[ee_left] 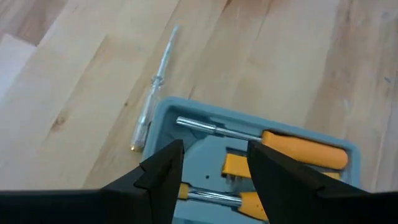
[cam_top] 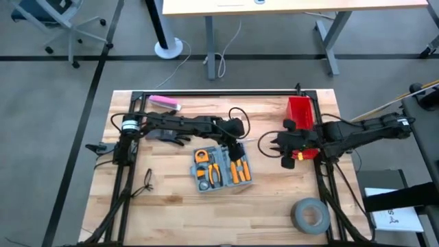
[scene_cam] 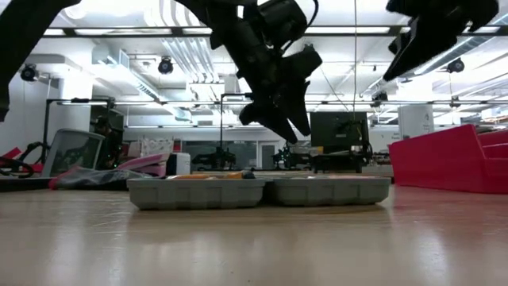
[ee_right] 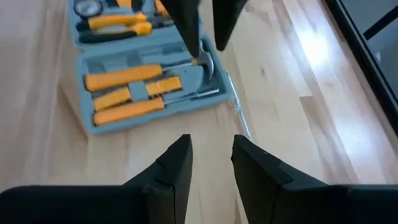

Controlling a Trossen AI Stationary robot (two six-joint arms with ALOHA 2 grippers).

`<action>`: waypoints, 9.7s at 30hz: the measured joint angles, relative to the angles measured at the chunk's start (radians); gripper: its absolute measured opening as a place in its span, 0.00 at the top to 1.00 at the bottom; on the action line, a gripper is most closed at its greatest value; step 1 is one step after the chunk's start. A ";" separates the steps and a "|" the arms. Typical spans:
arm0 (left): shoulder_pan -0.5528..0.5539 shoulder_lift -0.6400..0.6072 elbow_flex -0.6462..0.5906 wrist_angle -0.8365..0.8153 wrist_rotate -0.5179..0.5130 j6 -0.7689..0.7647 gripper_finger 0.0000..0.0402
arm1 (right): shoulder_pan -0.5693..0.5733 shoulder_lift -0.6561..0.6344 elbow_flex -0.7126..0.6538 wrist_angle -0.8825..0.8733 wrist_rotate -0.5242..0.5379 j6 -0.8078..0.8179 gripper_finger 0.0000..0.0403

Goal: Prefit tool cases
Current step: Put the screwdriver into the pre-fit tool case

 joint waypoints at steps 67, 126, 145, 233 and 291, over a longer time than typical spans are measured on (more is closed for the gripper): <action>-0.160 -0.660 -0.878 0.655 -0.166 -0.175 0.61 | -0.453 0.717 0.009 0.521 -0.378 -0.383 0.66; -0.182 -0.672 -0.906 0.612 -0.149 -0.218 0.55 | -0.477 0.813 0.010 0.511 -0.374 -0.448 0.83; -0.182 -0.650 -0.906 0.673 -0.112 -0.275 0.56 | -0.435 0.602 0.053 0.226 -0.343 -0.418 1.00; -0.170 -0.365 -0.461 0.277 0.004 -0.268 0.54 | -0.243 0.661 -0.001 0.096 -0.250 -0.017 0.97; -0.205 -0.344 -0.461 0.245 -0.073 -0.325 0.55 | -0.180 0.549 0.049 0.382 -0.210 -0.336 0.70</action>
